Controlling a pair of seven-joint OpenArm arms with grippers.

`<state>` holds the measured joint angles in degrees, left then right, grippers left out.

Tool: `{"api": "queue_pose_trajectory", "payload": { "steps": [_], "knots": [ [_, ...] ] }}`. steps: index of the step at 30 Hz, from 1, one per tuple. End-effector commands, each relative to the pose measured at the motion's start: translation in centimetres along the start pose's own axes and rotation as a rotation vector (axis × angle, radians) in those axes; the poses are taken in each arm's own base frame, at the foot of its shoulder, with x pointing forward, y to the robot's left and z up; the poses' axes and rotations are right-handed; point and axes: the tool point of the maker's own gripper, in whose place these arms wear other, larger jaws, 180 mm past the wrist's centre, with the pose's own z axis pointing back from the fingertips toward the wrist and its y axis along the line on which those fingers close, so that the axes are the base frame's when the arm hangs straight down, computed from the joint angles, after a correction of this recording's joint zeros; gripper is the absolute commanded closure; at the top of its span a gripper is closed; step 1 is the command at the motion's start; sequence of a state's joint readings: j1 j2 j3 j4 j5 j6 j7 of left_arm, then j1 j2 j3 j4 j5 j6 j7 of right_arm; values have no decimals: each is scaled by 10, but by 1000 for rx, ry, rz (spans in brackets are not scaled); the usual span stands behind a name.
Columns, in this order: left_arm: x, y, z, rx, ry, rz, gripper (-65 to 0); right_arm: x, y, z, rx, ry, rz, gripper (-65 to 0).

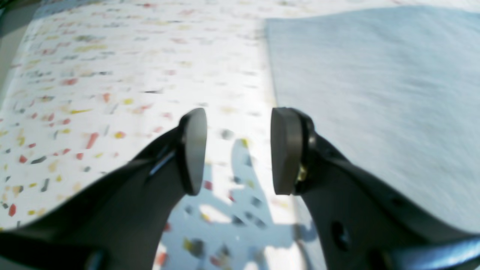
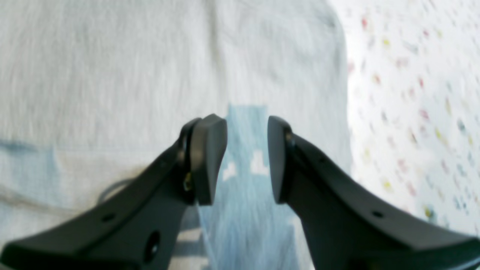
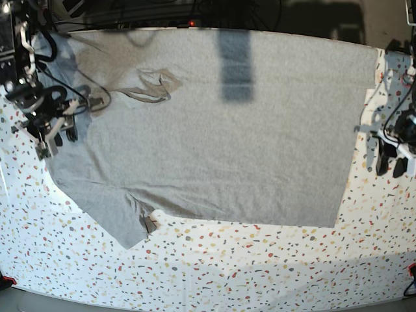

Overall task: Fold the T-shirt properly
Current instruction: 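Release and move both grippers along the shirt sides to the hem corners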

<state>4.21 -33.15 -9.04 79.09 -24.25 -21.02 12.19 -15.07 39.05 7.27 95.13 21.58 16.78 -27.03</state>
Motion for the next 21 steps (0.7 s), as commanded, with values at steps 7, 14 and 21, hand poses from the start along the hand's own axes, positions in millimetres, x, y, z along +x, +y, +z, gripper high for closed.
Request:
{"api": "queue_pose_trajectory", "payload": {
  "steps": [7,14,21],
  "knots": [
    [10,12,-63,23,4,106,-269,48,-26,-52,-30,-37,4,-227],
    [31,17,-117,43,29,191,-269,63,-48,-92,-56,20,-40,-227],
    [25,-7,-156,4,113,184,-269,72,-48,-111,20,77,-69,-227]
  ]
}}
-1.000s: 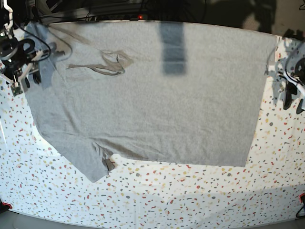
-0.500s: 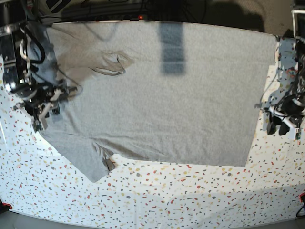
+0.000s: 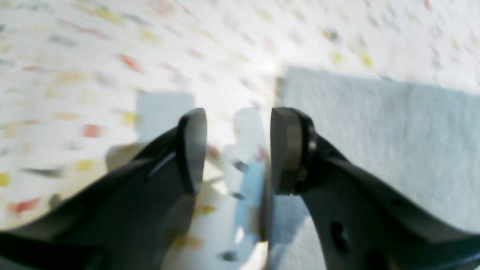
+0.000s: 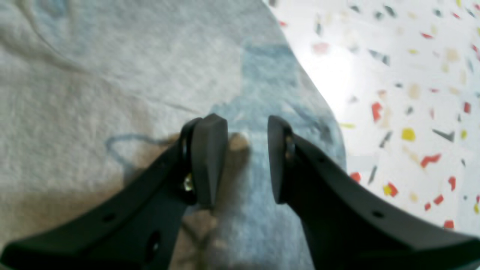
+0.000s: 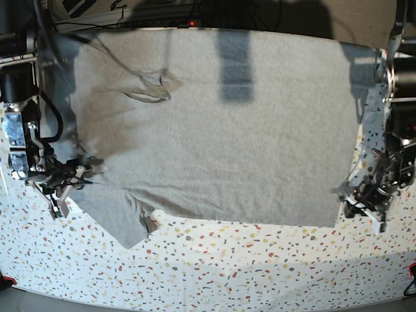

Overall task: Fold the T-shirt properly
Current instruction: 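Release and move both grippers along the shirt sides to the hem corners, then pinch the hem corners with both grippers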

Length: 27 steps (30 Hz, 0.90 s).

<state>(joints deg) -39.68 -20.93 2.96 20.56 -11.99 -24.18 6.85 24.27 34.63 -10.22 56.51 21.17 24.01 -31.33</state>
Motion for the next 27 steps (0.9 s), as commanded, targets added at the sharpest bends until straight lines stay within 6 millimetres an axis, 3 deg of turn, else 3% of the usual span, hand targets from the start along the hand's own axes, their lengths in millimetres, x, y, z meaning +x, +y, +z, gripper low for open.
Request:
{"api": "queue_pose_trajectory", "payload": {
  "steps": [1,8,14,20,24,27],
  "knots": [
    [30,2,-2,5,-63,-11,-269,24,-11,7,-10,-45,9,-227],
    [15,0,-9,5,-38,35,-264,30,-10,9,1,-8,19,-227],
    [-4,-18,-13,-45,21,-15,-260,28,-10,9,1,3,19,-227],
    [-6,-48,-17,-134,26,-7,-260,25,-10,9,1,22,19,-227],
    [-6,-50,-18,-137,25,-7,-259,22,-10,9,0,37,19,-227],
    [-6,-50,-18,-138,25,-8,-220,22,-10,9,0,36,19,-227]
  ]
}}
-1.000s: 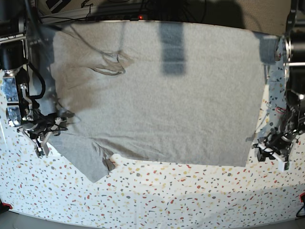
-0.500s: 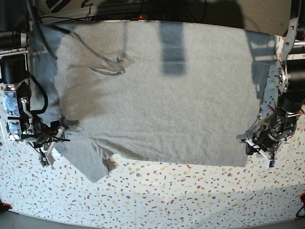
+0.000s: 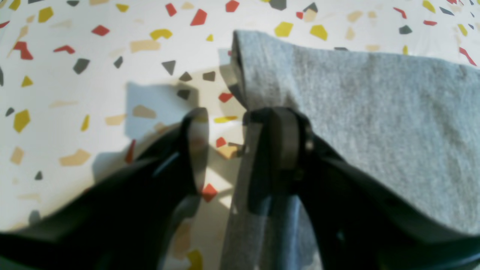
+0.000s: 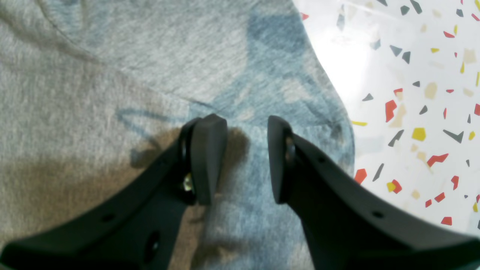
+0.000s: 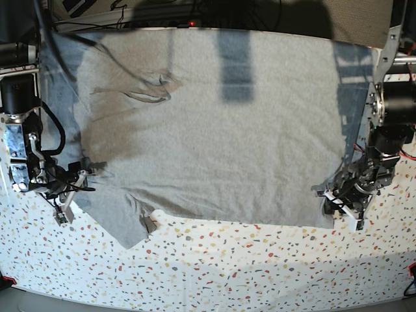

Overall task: Fold the T-shirt properly
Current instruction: 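Pinch the hem corners with both grippers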

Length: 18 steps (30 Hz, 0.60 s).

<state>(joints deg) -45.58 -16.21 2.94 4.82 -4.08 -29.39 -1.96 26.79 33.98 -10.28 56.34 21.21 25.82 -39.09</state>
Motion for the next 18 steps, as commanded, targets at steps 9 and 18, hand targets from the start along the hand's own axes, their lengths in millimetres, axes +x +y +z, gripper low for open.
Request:
{"api": "queue_pose_trajectory", "payload": {
  "steps": [9,18],
  "knots": [
    [28,1,1,-8,-77,-9,0,30,-13,10,-22,-96,4,-227],
    [45,6,3,11,-166,0,0,74,-10,16,-29,-194,21,-227]
  ]
}}
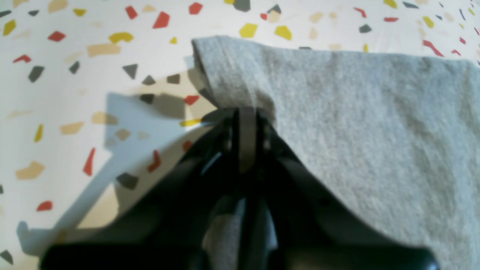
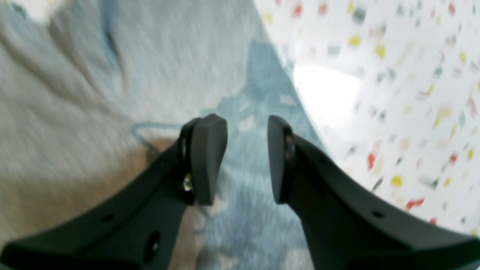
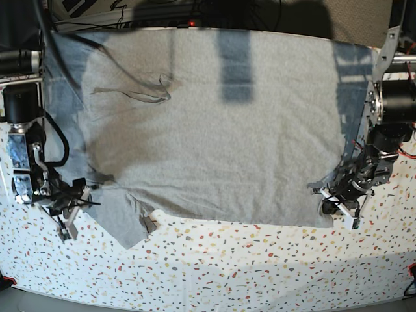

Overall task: Fold the T-shirt properly
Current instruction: 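Pinch the hem corners with both grippers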

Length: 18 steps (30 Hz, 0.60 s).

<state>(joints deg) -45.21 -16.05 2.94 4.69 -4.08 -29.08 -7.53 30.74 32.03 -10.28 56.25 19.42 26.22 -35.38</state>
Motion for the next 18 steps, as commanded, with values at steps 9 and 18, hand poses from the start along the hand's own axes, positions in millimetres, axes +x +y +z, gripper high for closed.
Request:
{"api": "queue_pose_trajectory", "payload": {
  "steps": [9,18],
  "knots": [
    [44,25,7,48,-110,31,-175,57,-12,13,-18,-117,7,-227],
    [40,34,7,113,-104,25,-234,40,-12,12,-16,-23,4,-227]
  ]
}}
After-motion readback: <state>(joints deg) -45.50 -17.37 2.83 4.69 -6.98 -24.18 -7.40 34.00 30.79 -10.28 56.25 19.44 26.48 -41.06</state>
